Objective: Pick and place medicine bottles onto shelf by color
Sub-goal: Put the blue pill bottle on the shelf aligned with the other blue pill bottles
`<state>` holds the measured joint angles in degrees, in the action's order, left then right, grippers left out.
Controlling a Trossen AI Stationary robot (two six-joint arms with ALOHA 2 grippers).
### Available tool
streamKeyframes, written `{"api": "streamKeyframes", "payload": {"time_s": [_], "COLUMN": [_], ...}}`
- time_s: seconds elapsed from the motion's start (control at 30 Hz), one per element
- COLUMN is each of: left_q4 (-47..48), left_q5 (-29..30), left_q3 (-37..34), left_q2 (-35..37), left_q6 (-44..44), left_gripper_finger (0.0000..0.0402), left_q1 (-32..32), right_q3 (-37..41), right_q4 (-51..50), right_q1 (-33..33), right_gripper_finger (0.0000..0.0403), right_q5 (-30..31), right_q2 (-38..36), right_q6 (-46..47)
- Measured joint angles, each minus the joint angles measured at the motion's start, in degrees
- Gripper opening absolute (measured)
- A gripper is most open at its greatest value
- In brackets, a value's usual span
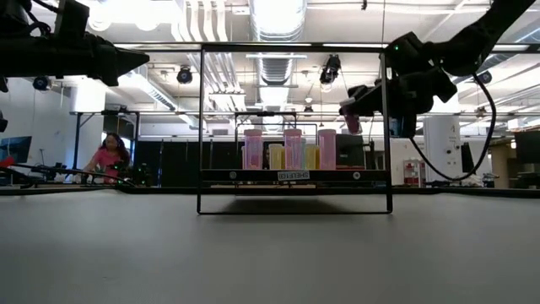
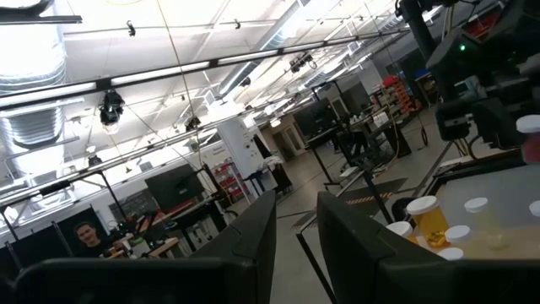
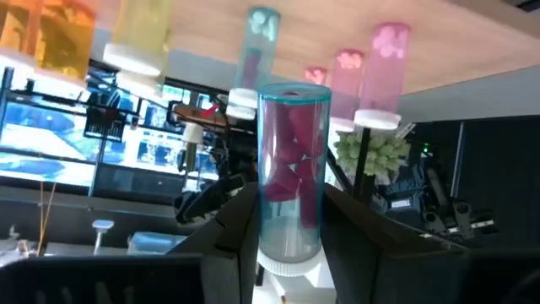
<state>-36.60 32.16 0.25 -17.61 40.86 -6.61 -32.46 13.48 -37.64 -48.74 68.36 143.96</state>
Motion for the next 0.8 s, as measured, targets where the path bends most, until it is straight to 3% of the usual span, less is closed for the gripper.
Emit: {"api": "streamKeyframes", "payload": {"time_s": [0.27, 0.5, 0.7, 0.8], "left_q4": [0.0, 0.0, 0.0, 0.0], "left_q5": [-0.02, -0.01, -0.02, 0.0], "left_q3": [-0.02, -0.01, -0.01, -0.01], "left_q2": [0.0, 0.0, 0.0, 0.0], "left_q6": [0.0, 0.0, 0.0, 0.0], "left_gripper_finger": [0.0072, 0.0072, 0.0072, 0.0072], "left_q1": [0.02, 0.01, 0.0, 0.01], "right_q3": [0.18, 0.21, 0.21, 0.21], "right_q4": [4.42, 27.03, 46.33, 50.27], "right_q1": [-2.48, -4.02, -4.02, -3.83], "right_gripper_finger": [0.01, 0.01, 0.01, 0.01], "right_q5": [-4.05, -13.22, -14.24, -14.25], "right_q2": [5.94, 18.35, 27.18, 29.8], "right_q6": [1.88, 13.26, 25.34, 28.53]}}
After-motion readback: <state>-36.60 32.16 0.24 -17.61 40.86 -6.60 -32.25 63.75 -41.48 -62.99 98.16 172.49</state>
